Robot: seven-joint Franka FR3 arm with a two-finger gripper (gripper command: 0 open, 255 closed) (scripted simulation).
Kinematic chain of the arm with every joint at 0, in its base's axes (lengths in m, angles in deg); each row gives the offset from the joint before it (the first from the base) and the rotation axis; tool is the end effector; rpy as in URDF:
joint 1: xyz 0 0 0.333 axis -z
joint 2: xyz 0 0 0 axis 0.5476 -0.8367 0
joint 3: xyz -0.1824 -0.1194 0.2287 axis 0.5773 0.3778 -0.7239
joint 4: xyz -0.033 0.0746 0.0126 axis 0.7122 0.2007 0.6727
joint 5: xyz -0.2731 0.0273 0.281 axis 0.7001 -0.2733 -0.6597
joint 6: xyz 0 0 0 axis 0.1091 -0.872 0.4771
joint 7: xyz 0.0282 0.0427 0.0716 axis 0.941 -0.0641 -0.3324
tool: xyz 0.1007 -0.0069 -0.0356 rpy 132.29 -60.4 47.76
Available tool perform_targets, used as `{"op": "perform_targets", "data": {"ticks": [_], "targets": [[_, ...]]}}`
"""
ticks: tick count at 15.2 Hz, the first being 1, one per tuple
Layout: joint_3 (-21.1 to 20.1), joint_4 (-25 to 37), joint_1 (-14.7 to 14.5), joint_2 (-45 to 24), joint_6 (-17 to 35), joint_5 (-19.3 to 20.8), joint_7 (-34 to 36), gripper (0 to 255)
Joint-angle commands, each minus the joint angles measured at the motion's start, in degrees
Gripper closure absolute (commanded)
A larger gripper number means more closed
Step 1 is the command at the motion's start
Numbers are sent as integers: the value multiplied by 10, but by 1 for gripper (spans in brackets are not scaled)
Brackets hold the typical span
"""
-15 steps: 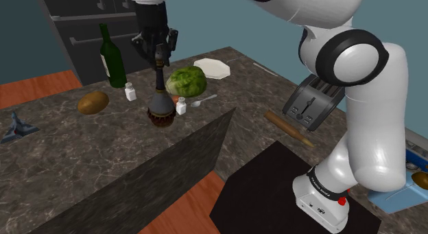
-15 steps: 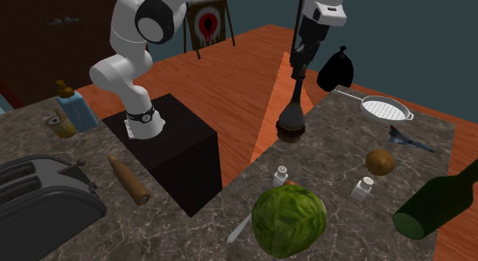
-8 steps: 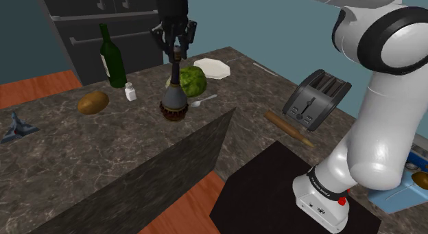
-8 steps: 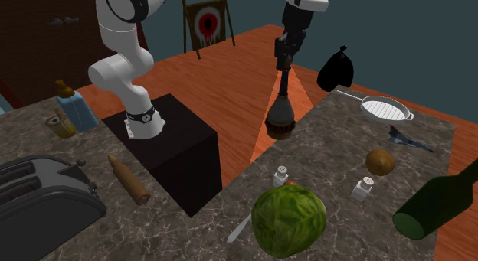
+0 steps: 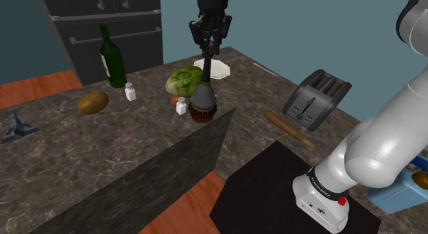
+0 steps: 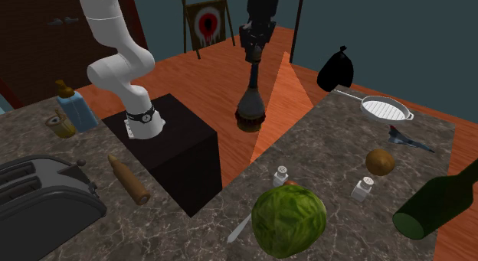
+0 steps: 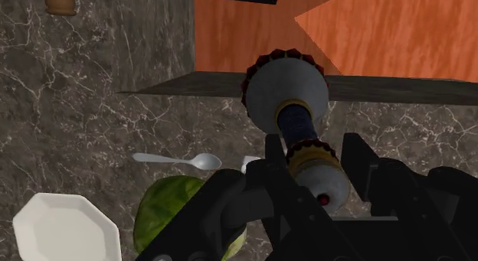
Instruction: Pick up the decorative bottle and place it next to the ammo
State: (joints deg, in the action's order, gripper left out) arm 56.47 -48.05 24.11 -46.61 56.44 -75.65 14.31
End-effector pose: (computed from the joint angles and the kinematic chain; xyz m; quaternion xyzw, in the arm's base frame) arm 0.4866 0.2691 0.6121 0.9959 0.0682 -0.0525 0.0290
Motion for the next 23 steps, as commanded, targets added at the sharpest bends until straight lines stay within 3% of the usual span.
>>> {"op": "perform_targets", "data": {"ticks": [1,11,23], "targets": [[10,-52,14,53,3,-16,-24,255],[81,-189,45,242,-44,-41,-133,255],[183,-251,67,405,-143,5,-261,255]]}}
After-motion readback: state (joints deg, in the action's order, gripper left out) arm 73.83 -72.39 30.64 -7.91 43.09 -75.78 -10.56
